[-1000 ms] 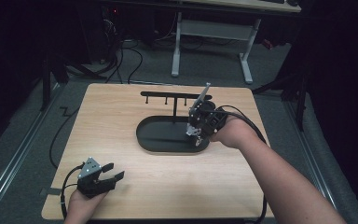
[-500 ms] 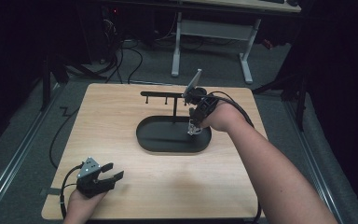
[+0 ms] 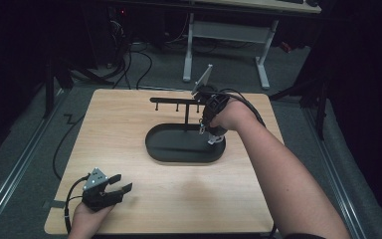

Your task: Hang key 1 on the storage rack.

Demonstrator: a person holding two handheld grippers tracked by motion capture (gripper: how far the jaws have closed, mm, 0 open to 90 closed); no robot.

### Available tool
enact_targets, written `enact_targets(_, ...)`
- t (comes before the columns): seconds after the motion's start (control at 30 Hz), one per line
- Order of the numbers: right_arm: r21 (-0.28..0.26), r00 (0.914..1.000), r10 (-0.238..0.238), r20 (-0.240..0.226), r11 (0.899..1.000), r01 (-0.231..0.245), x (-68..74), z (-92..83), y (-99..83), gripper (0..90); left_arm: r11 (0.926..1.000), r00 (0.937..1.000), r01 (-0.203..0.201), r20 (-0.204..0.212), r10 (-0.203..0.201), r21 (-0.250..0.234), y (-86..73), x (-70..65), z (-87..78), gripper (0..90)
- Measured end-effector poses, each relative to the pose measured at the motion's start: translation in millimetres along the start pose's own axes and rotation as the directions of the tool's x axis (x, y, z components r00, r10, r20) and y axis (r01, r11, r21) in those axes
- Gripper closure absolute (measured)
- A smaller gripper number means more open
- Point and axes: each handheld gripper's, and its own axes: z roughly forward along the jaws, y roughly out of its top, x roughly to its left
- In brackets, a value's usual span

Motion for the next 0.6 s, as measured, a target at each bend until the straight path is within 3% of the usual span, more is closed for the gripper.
enact_targets(0.1,-0.010,0.9997,-0.024,0.003,1.000,0.024,-3.9,2.3,6.1,89.1,1.0000,1.0000,0.003,-0.003,-0.003,-0.005,-0.4,0.3,0.7,41.3)
enact_targets(0.6,-0.032,0.9998,0.017,-0.003,0.999,-0.017,-18.6,8.2,21.9,89.1,1.0000,1.0000,0.002,-0.002,-0.002,0.005,-1.5,1.9,1.7,41.5)
